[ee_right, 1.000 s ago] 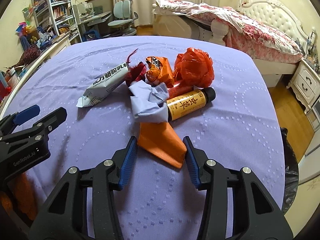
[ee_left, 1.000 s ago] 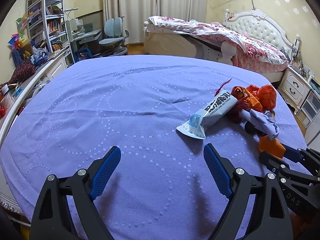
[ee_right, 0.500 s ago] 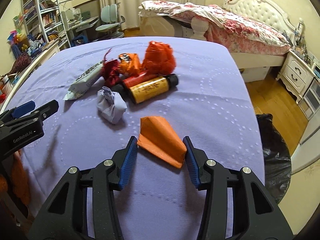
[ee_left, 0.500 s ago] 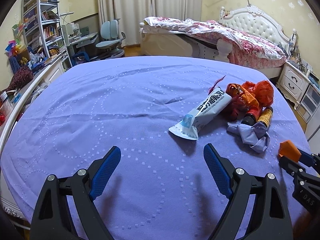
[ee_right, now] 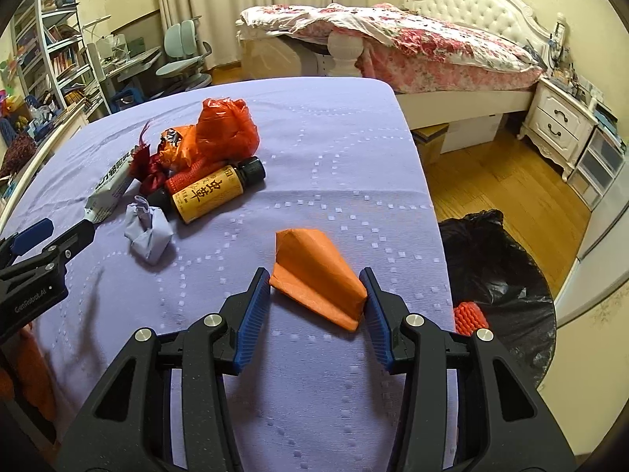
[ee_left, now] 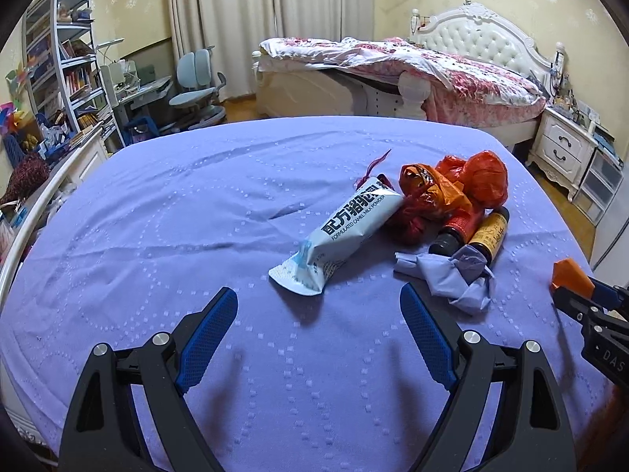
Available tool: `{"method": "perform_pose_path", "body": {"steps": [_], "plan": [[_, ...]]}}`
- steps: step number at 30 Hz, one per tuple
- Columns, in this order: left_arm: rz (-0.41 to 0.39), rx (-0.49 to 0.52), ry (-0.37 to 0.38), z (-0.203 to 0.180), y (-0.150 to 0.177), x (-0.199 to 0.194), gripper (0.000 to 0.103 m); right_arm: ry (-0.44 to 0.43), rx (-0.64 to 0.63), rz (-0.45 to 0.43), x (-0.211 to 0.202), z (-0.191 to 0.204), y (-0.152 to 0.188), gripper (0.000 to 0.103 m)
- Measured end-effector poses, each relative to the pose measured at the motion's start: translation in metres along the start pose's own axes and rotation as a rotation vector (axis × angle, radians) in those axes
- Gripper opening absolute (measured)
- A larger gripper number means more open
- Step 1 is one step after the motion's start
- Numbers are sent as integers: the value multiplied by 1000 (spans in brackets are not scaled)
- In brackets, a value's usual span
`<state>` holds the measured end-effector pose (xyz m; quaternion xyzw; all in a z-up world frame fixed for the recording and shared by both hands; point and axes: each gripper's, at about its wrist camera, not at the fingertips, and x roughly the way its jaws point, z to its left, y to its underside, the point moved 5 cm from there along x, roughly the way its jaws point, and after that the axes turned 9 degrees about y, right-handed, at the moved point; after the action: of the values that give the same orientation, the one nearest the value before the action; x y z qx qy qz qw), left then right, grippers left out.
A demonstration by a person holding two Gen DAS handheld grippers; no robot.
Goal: Collect trash
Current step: 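Grasp the orange wrapper with the right gripper while the left grasps the white milk-powder packet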
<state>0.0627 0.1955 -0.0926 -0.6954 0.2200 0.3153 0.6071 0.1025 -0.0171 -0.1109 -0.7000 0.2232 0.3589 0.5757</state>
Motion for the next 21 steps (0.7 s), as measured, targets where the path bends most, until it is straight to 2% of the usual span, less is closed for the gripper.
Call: {"method": "perform_pose_path", "body": {"steps": [9, 14, 16, 18, 21], "plan": [[19, -1, -12, 8, -15, 19, 85, 2, -8, 2, 5, -2, -5, 46], [52, 6, 32, 10, -20, 30, 84, 3, -8, 2, 5, 0, -6, 46], [73, 7, 60, 10, -19, 33, 71, 3, -8, 3, 5, 0, -6, 46], [104, 8, 83, 9, -16, 37, 54, 2, -8, 3, 4, 0, -6, 46], [103, 14, 107, 6, -15, 35, 44, 3, -8, 3, 5, 0, -6, 46]]}}
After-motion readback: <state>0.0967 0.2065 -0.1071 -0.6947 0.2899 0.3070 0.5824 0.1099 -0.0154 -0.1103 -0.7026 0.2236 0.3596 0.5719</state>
